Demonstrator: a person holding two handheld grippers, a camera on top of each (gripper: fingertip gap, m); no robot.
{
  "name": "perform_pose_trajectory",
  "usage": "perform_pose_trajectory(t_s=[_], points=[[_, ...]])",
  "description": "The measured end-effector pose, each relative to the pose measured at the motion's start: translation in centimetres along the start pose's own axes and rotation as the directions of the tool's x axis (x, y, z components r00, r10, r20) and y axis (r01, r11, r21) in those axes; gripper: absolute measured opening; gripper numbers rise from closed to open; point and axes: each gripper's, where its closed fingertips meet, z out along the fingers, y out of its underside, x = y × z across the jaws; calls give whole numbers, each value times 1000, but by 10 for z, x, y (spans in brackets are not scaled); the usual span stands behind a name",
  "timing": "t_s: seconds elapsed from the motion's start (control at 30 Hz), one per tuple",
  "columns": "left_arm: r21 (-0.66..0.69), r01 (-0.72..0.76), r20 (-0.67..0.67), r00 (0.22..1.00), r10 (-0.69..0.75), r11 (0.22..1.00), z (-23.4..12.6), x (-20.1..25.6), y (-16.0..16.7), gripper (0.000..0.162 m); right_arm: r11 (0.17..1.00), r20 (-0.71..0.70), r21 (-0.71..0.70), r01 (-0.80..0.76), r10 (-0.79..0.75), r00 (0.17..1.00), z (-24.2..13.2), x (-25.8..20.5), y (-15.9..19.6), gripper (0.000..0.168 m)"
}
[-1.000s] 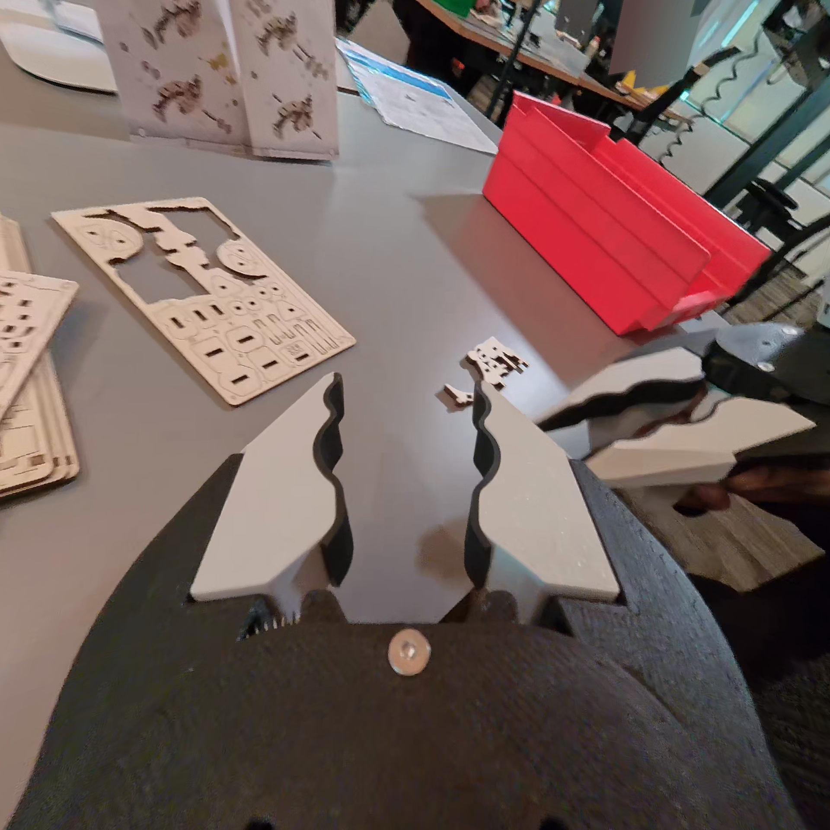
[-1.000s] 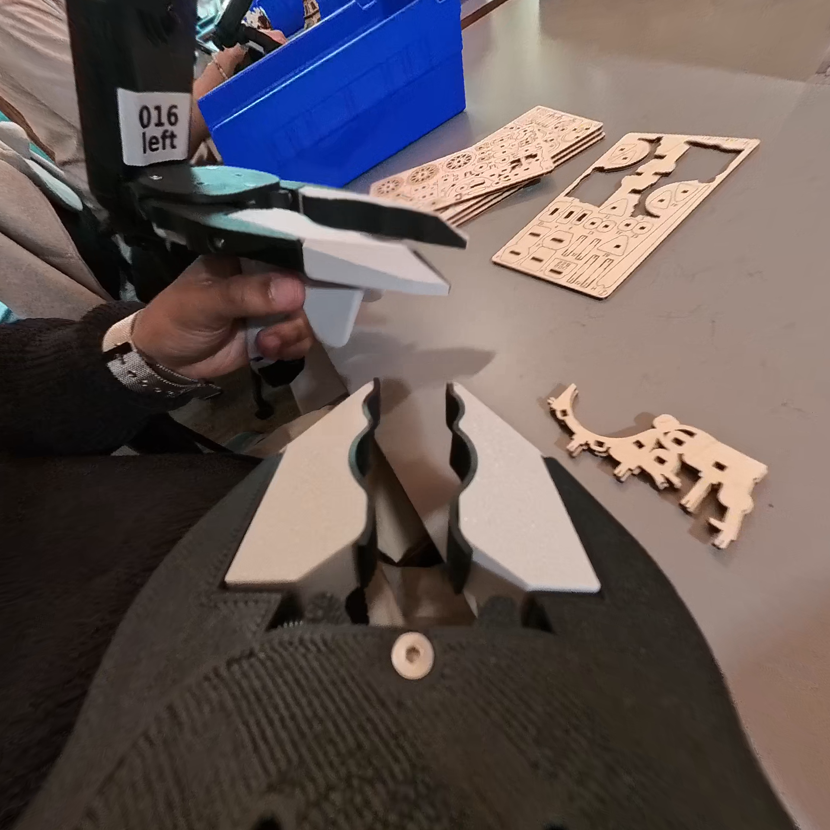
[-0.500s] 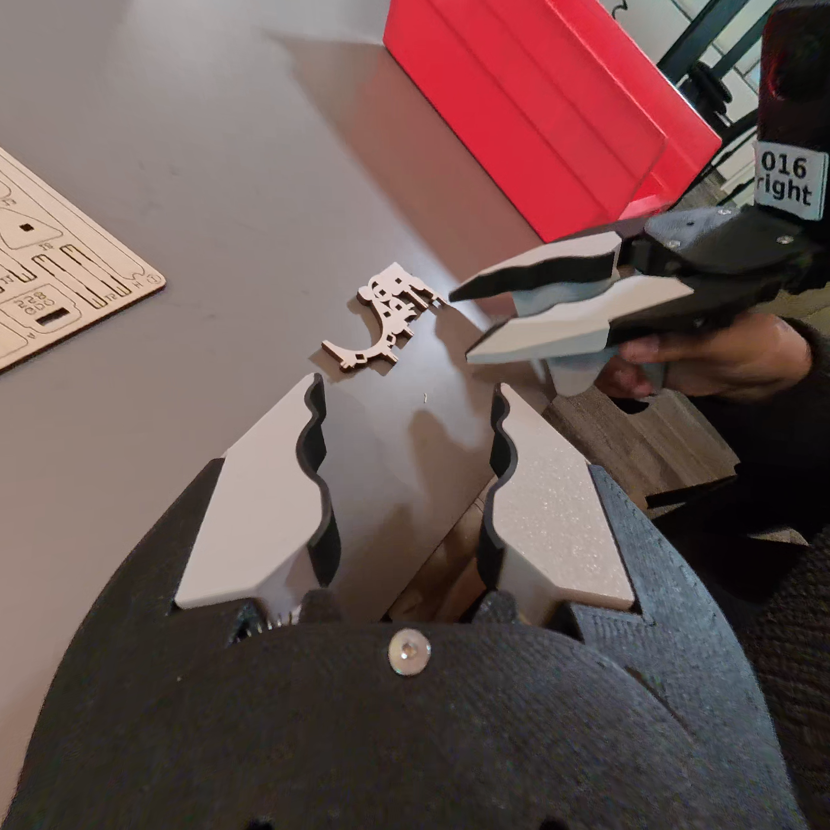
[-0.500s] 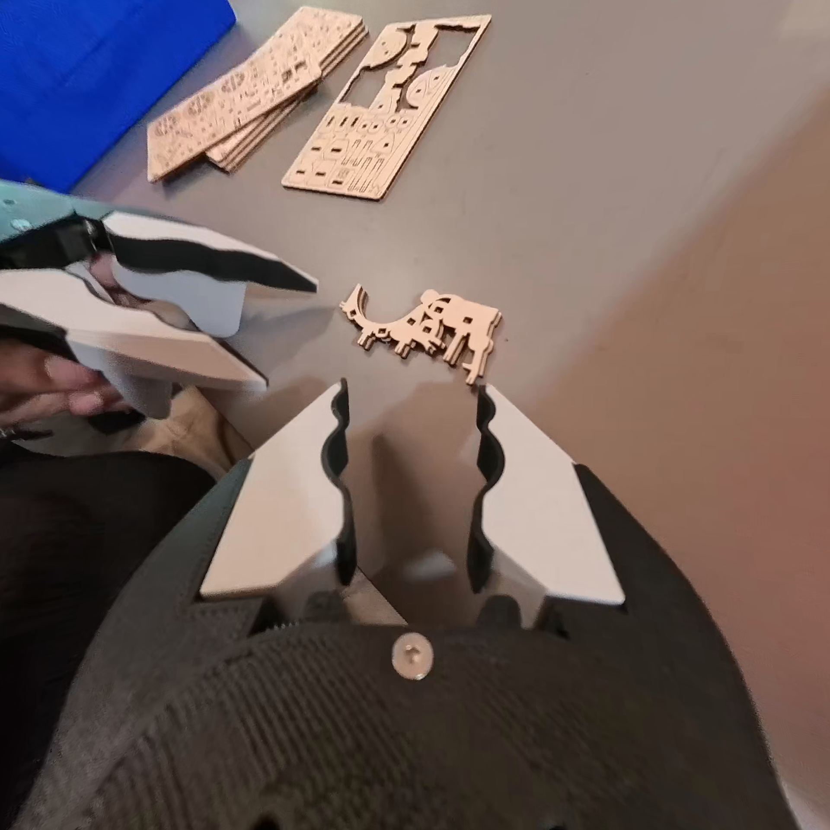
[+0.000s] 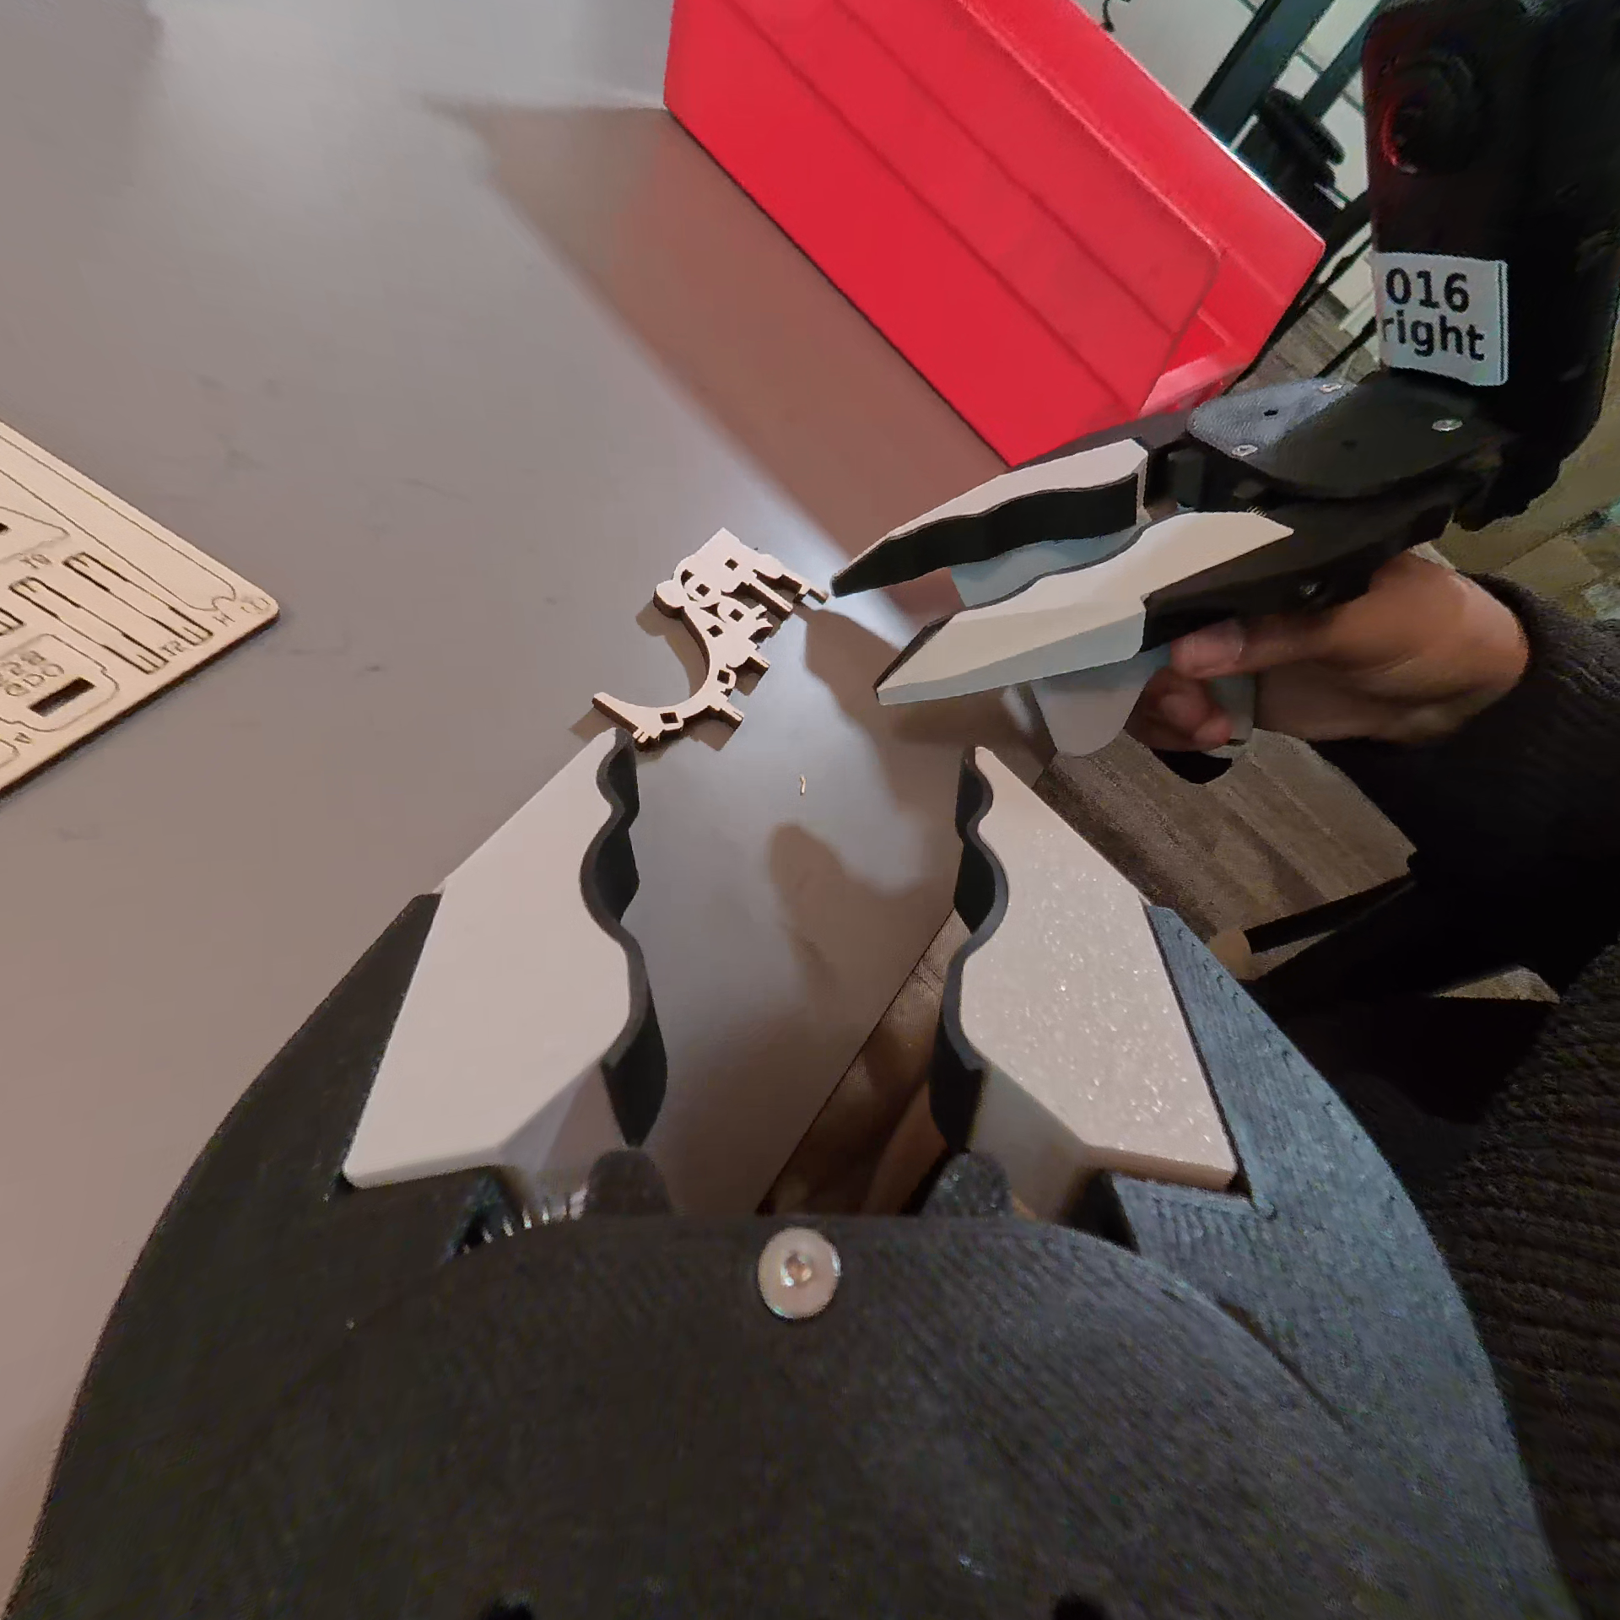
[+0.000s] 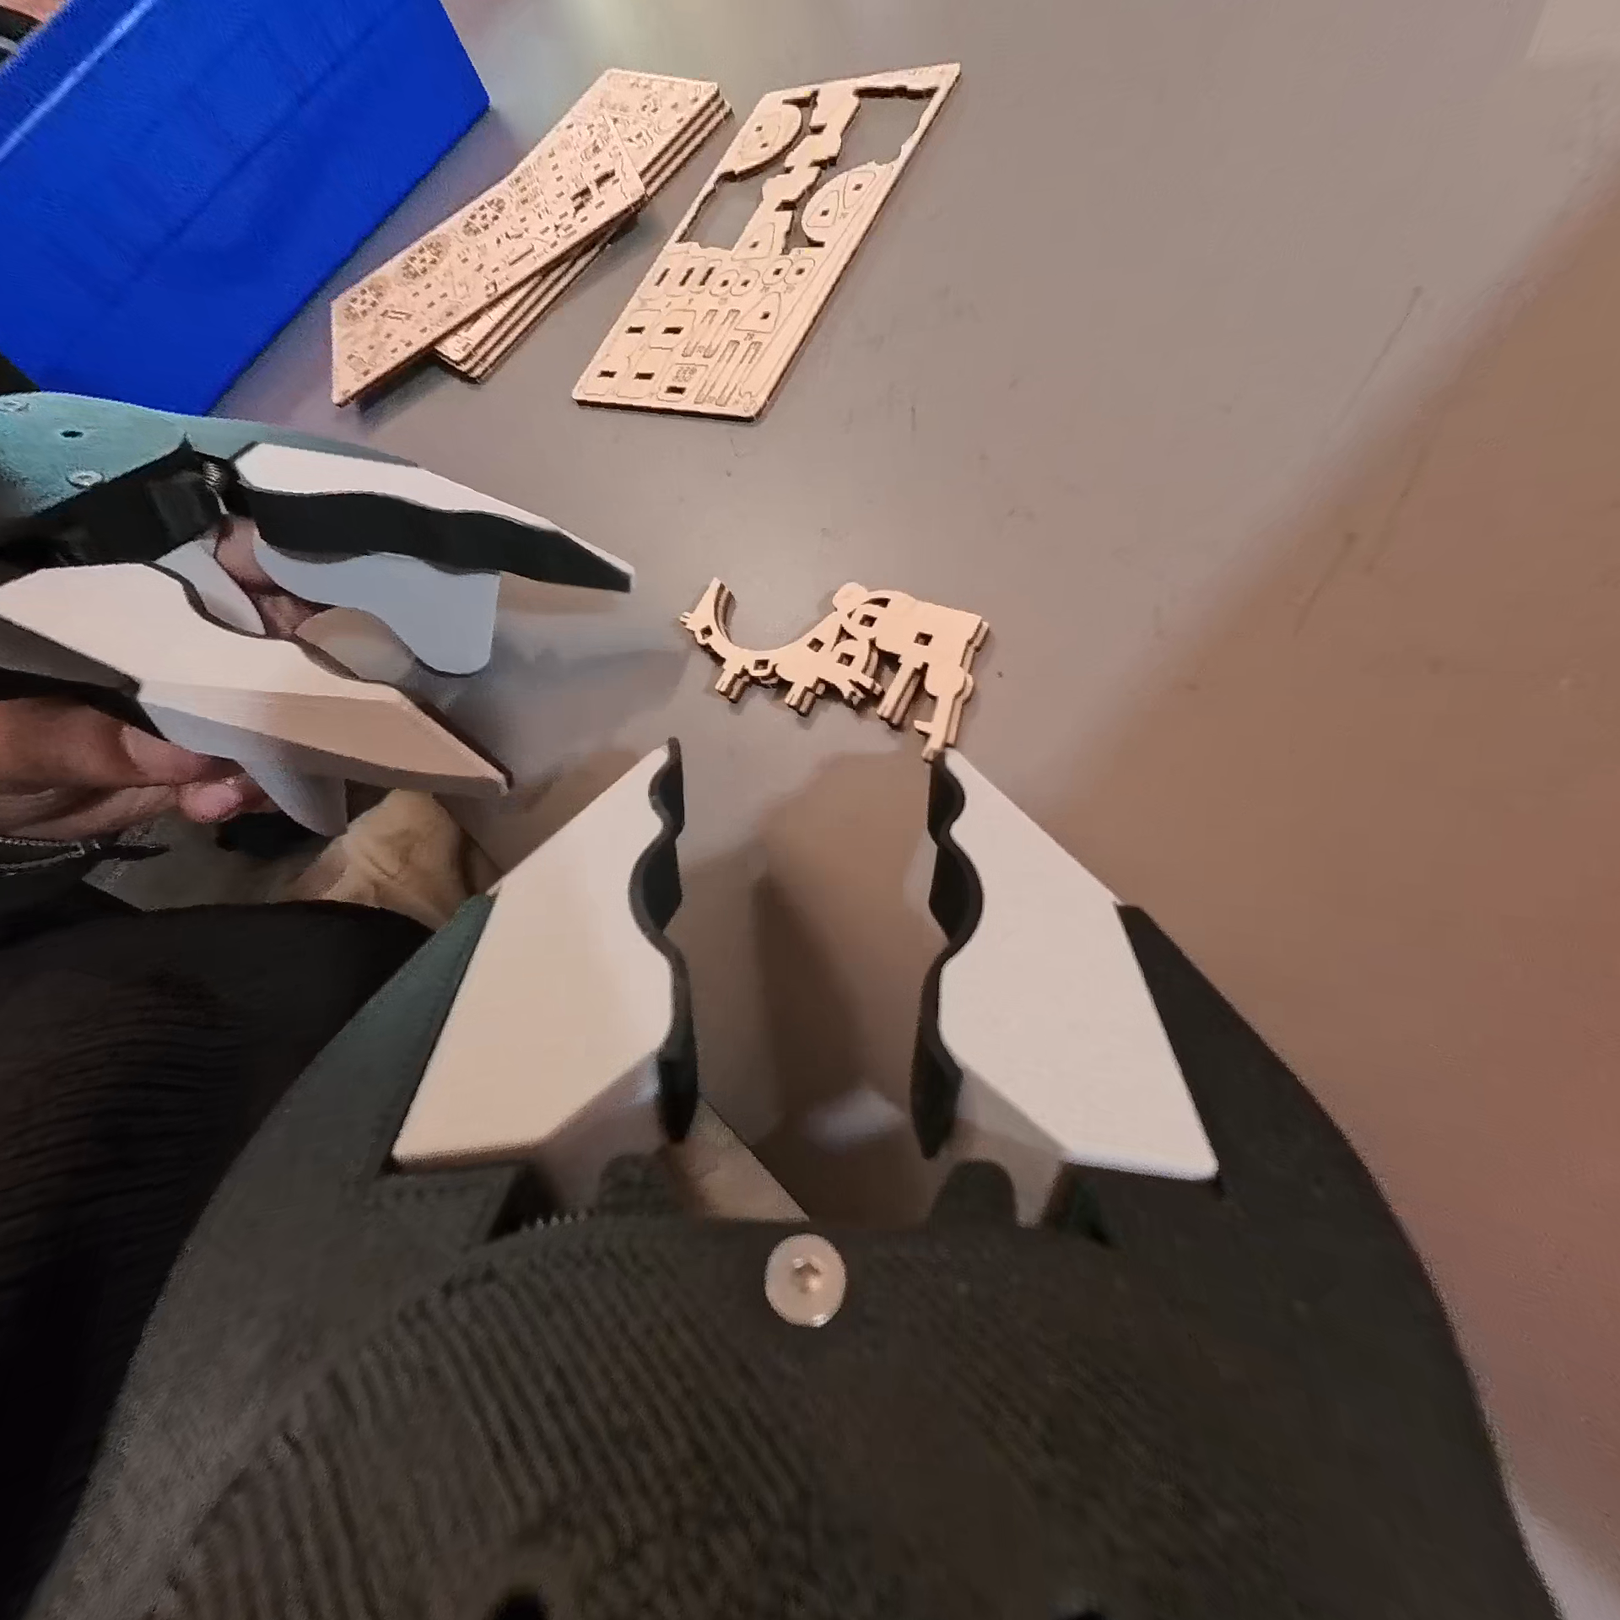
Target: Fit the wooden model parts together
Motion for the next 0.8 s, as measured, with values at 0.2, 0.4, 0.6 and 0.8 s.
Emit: perform_pose_trajectory(t_s=[0.2, 0.4, 0.6, 0.8], points=[[20, 11, -41, 999, -10, 1000, -5, 10, -3, 71, 995, 2, 74, 62, -62, 998, -5, -8, -13, 44], [1, 18, -83, 996, -18, 1000, -3, 21, 2, 71, 976, 35, 198, 88, -97, 995, -18, -18, -33, 27], [-8, 26, -101, 995, -26, 1000, -2, 24, 4, 71, 974, 91, 225, 37, -58, 994, -21, -21, -37, 28], [4, 24, -89, 996, -23, 1000, -4, 23, 2, 73, 956, 244, 291, 22, -96, 965, -30, -50, -46, 31]])
